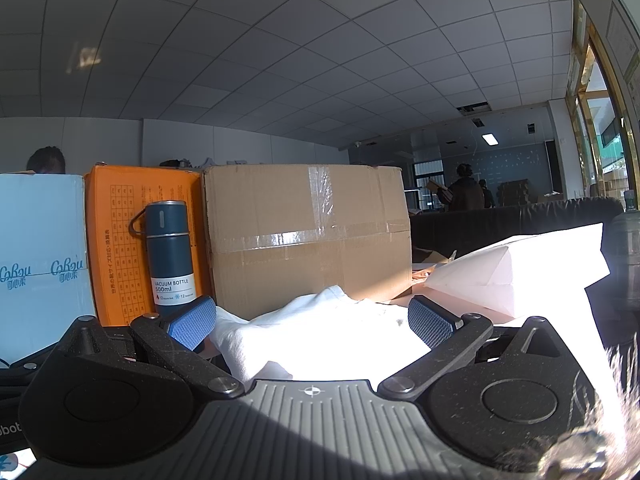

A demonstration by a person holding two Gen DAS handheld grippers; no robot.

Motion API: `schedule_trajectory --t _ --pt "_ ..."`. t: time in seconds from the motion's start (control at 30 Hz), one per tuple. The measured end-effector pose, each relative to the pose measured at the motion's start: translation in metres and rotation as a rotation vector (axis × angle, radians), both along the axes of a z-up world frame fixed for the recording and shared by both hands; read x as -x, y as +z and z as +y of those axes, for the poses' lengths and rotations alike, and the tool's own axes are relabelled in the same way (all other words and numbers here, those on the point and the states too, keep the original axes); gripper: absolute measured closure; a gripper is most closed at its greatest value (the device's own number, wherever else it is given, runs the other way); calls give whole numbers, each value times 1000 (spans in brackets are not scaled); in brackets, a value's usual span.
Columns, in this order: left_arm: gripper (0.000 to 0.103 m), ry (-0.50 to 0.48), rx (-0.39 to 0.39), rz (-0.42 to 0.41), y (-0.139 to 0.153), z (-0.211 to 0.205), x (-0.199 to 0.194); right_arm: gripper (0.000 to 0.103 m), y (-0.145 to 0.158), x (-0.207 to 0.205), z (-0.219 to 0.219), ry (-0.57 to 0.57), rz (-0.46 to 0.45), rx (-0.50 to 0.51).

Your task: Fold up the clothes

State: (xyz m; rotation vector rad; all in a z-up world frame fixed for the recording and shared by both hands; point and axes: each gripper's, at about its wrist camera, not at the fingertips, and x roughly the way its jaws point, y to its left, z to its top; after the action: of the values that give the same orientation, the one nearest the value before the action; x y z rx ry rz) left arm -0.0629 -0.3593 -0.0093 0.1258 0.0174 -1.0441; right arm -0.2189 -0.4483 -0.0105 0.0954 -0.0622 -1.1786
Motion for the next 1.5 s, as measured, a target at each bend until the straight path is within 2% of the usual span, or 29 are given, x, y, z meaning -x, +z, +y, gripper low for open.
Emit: schedule_trajectory --t 1.5 --pt "0 6 -27 24 0 -4 -4 0 -1 -3 -3 26 13 -36"
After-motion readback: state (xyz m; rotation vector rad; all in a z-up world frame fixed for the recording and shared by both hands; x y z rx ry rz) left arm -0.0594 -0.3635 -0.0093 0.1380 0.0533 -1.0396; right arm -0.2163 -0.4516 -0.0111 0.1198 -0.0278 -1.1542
